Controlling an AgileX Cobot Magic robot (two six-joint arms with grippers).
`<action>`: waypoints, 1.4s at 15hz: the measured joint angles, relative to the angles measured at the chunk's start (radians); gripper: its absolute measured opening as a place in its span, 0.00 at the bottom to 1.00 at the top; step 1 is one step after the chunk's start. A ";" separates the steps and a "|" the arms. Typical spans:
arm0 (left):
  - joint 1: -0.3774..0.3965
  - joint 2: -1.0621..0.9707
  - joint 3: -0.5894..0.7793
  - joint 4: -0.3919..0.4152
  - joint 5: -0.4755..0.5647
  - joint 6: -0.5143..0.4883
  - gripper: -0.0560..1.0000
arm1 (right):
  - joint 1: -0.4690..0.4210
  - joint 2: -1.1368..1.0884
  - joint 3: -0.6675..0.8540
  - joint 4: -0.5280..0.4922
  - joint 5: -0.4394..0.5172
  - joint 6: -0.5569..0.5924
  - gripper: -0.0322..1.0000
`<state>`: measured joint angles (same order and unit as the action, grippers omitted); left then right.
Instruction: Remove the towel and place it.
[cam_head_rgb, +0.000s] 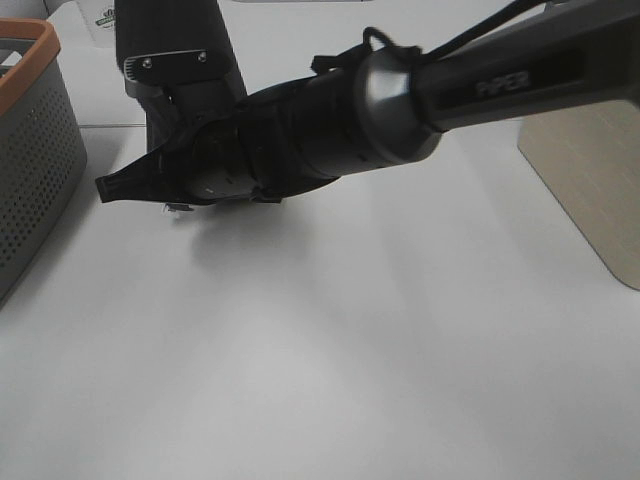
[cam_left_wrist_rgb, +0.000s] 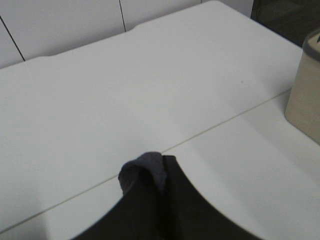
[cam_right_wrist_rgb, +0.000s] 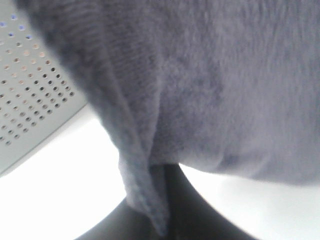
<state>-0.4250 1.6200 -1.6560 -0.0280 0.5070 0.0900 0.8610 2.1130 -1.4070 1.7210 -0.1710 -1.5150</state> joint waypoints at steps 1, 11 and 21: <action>0.000 -0.002 -0.051 0.028 0.000 -0.067 0.05 | 0.000 -0.089 0.087 0.001 0.002 -0.051 0.05; 0.128 -0.004 -0.062 0.034 0.026 -0.362 0.05 | -0.298 -0.492 0.283 -0.540 0.468 0.186 0.05; 0.125 -0.004 0.190 -0.025 -0.180 -0.501 0.05 | -0.484 -0.492 -0.026 -1.750 0.868 0.957 0.05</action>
<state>-0.3000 1.6160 -1.4660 -0.0530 0.3270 -0.4110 0.3770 1.6210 -1.4330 -0.0290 0.6970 -0.5580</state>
